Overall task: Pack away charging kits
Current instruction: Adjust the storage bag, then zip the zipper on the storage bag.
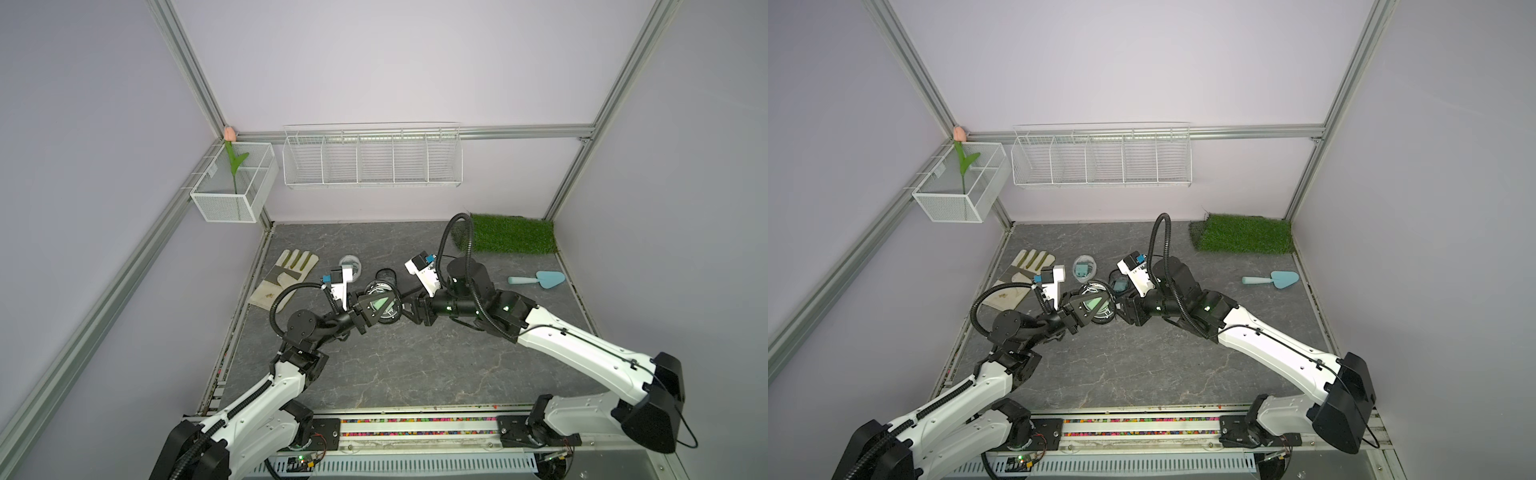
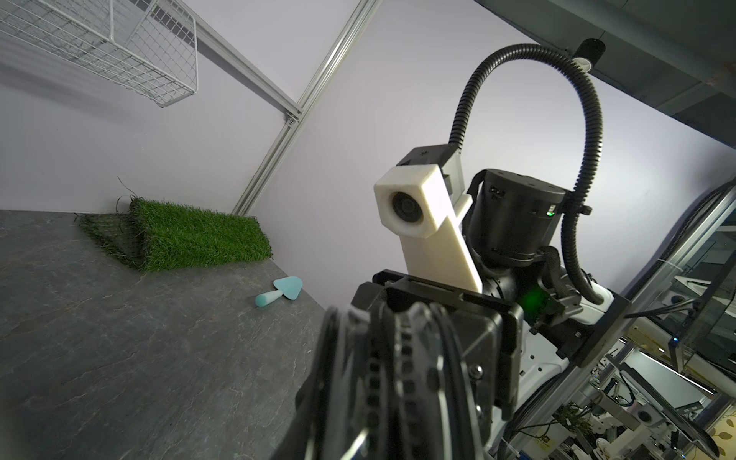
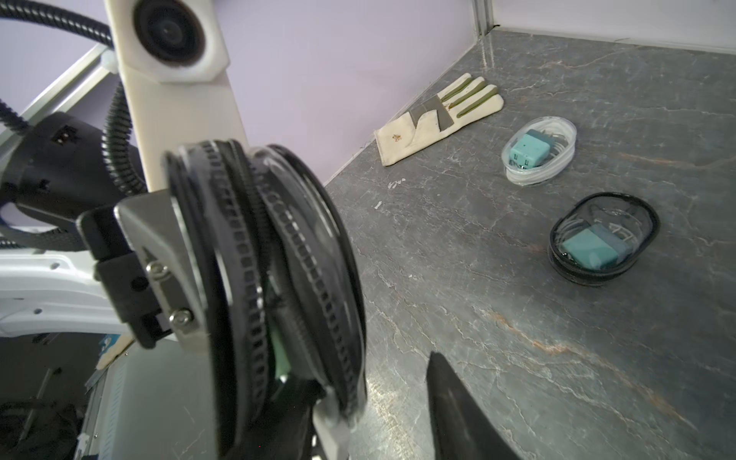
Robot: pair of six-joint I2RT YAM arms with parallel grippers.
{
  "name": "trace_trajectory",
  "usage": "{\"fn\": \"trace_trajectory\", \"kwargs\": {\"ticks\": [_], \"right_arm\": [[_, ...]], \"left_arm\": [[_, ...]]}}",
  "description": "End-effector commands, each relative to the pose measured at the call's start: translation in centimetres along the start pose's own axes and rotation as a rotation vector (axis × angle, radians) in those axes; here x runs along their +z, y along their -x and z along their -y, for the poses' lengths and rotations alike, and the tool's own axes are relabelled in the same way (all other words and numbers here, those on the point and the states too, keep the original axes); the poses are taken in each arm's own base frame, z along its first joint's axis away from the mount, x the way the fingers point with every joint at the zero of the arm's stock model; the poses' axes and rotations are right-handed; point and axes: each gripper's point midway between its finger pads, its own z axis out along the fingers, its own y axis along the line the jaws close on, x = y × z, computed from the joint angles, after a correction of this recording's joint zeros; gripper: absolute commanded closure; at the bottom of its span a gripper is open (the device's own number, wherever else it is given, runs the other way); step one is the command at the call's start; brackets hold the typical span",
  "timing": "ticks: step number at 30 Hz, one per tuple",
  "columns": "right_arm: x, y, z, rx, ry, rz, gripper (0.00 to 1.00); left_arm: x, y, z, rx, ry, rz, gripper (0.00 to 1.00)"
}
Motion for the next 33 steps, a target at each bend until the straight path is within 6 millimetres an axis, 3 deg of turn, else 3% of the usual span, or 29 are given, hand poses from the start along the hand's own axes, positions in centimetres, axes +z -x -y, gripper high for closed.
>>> {"fn": "trace_trajectory", "kwargs": {"ticks": [1, 3, 7, 12, 18, 30, 33], "right_arm": [[-2.6, 1.8, -0.8, -0.034, -0.006, 0.117, 0.49], [-3.4, 1.5, -0.7, -0.031, -0.007, 0.136, 0.50], [-4.5, 0.8, -1.1, -0.029, 0.015, 0.165, 0.63], [-3.8, 0.4, -1.5, 0.003, 0.063, 0.156, 0.66], [-3.1, 0.2, -0.8, 0.020, 0.040, 0.145, 0.77], [-1.5, 0.5, -1.0, 0.057, 0.079, 0.126, 0.74], [-1.2, 0.6, -1.3, 0.066, 0.098, 0.124, 0.77]], "left_arm": [[0.2, 0.6, 0.9, 0.015, -0.028, 0.009, 0.94], [0.2, 0.8, 1.2, 0.015, -0.041, 0.013, 0.94], [0.5, 1.1, 1.3, 0.011, -0.046, 0.020, 0.95], [0.9, 1.5, 1.8, 0.005, -0.082, 0.022, 0.95], [1.2, 1.8, 1.8, -0.004, -0.095, 0.033, 0.95], [1.3, 1.9, 1.6, 0.004, -0.083, 0.037, 0.95], [1.3, 1.8, 1.2, 0.008, -0.066, 0.034, 0.96]]}}
